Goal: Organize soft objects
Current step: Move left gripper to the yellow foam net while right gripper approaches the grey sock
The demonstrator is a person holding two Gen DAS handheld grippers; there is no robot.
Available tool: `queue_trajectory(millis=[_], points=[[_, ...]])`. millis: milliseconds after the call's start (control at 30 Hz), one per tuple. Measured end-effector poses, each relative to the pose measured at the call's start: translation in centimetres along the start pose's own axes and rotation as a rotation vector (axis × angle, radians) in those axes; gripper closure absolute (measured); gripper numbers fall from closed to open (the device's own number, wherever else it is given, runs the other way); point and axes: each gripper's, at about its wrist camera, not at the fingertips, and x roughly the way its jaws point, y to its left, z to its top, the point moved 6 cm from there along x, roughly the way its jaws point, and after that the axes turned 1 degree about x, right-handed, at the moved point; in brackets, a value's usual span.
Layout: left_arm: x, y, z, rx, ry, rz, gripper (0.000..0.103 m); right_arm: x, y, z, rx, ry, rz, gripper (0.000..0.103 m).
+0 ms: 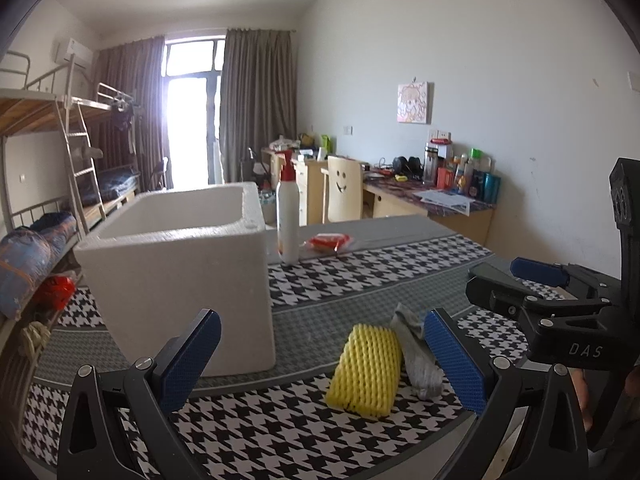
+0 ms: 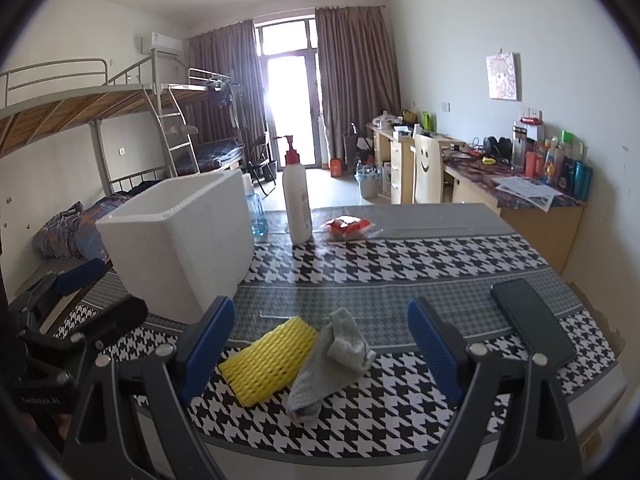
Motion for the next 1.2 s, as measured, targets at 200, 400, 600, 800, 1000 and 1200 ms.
queue_trajectory(millis=[200, 400, 600, 800, 1000, 1200], points=[[0.8, -0.6, -1.0, -0.002, 0.035, -0.026, 0.001, 0.6, -0.2, -0.7, -0.001, 0.027, -0.017, 0.012], [1.8, -1.0, -1.9, -0.008, 0.074, -0.048, 0.001, 1.0, -0.8, -1.7, -0.001, 0.053, -0.033, 0.012], [2.5, -1.4, -2.8, 0.0, 0.104, -0.061, 0.001, 1.5, -1.8, -2.5, 0.02, 0.074, -0.052, 0.012], [3.3, -1.8, -3.6, 0.009, 0.141, -0.085, 0.001, 2.5, -1.9, -4.0, 0.029, 0.122, -0.055, 0.012], [4.5, -1.8, -4.5, 0.008, 0.185, -0.08, 0.002, 2.5, -2.2, -4.7, 0.051, 0.139, -0.046, 0.012], [5.9, -2.0, -5.7, -0.004, 0.255, -0.113, 0.011, 3.4, -2.9, -5.1, 0.042, 0.163, -0.06, 0.012]])
